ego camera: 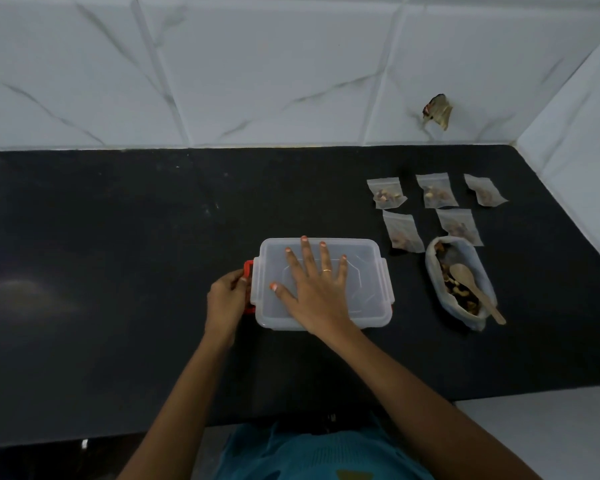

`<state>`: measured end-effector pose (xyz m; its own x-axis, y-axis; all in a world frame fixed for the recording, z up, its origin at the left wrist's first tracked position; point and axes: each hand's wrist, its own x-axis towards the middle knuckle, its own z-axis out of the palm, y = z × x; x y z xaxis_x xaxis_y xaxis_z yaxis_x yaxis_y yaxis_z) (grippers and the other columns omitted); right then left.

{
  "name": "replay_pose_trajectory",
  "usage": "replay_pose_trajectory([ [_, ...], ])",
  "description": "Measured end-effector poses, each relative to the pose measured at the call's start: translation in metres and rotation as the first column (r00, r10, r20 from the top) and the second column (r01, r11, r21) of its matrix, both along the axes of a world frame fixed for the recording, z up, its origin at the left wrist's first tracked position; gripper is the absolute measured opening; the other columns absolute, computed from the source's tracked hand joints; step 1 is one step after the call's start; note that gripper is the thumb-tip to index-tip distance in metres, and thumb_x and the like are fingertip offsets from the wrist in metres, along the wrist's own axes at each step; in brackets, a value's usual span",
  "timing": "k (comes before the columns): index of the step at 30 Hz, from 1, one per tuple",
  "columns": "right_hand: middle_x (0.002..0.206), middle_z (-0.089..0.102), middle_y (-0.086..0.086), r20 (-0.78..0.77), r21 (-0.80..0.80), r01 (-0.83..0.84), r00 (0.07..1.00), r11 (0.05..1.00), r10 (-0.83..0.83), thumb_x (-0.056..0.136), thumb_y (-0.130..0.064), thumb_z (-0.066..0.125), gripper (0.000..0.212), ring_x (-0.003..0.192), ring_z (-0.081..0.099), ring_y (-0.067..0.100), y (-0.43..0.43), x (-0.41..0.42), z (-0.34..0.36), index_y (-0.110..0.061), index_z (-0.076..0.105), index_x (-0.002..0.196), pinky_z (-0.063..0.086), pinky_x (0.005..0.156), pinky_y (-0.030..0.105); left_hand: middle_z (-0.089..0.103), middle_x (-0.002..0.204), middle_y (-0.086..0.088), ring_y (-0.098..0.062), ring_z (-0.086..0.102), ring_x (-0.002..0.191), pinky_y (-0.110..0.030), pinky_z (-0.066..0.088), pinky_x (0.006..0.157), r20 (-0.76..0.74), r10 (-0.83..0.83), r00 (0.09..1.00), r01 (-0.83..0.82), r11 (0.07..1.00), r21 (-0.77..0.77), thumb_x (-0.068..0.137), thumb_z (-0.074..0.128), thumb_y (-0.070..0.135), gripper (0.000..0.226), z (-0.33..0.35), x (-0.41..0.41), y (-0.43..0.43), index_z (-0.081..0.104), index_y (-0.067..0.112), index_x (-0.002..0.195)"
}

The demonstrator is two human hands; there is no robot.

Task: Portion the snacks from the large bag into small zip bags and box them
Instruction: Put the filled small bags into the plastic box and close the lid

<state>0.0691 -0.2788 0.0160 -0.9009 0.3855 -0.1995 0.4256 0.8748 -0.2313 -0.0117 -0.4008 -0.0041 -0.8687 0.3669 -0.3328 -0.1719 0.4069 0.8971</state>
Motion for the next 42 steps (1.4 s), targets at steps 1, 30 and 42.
replay_pose_trajectory([
  [1, 0.156, -0.014, -0.001, -0.018, -0.019, 0.013, 1.0, 1.0, -0.013, 0.092, -0.058, 0.028, 0.069, 0.143, -0.012, 0.027, 0.0, 0.0, 0.002, -0.027, 0.001, 0.148, -0.011, 0.11, 0.054, 0.064, 0.102, -0.003, -0.013, 0.064, 0.088, -0.027, 0.053, 0.07, 0.035, 0.013, 0.999, -0.013, 1.0, -0.001, 0.097, 0.042, 0.013, 0.024, -0.002, -0.002, 0.003, 0.055, 0.014, 0.117],
  [30, 0.115, 0.057, 0.0, -0.331, -0.185, -0.019, 0.943, 0.983, -0.044, 0.093, -0.027, 0.051, 0.027, 0.11, 0.045, 0.013, 0.036, -0.065, 0.002, -0.013, 0.066, 0.111, 0.02, 0.093, 0.025, 0.071, 0.094, -0.012, -0.026, 0.065, 0.091, -0.039, 0.05, 0.075, 0.606, -0.191, 0.772, -0.059, 0.928, 0.368, 0.084, -0.001, 0.071, 0.087, -0.014, -0.028, 0.047, 0.049, 0.018, 0.132],
  [42, 0.119, 0.055, 0.001, -0.323, -0.164, -0.064, 0.946, 0.984, 0.007, 0.094, -0.027, 0.048, 0.029, 0.11, 0.048, 0.012, 0.038, -0.062, 0.008, -0.015, 0.063, 0.116, 0.023, 0.098, 0.024, 0.07, 0.076, -0.01, -0.025, 0.065, 0.078, -0.038, 0.05, 0.073, 0.567, -0.07, 0.82, -0.11, 0.955, 0.276, 0.093, 0.017, 0.061, 0.064, -0.009, -0.026, 0.049, 0.063, 0.017, 0.102],
])
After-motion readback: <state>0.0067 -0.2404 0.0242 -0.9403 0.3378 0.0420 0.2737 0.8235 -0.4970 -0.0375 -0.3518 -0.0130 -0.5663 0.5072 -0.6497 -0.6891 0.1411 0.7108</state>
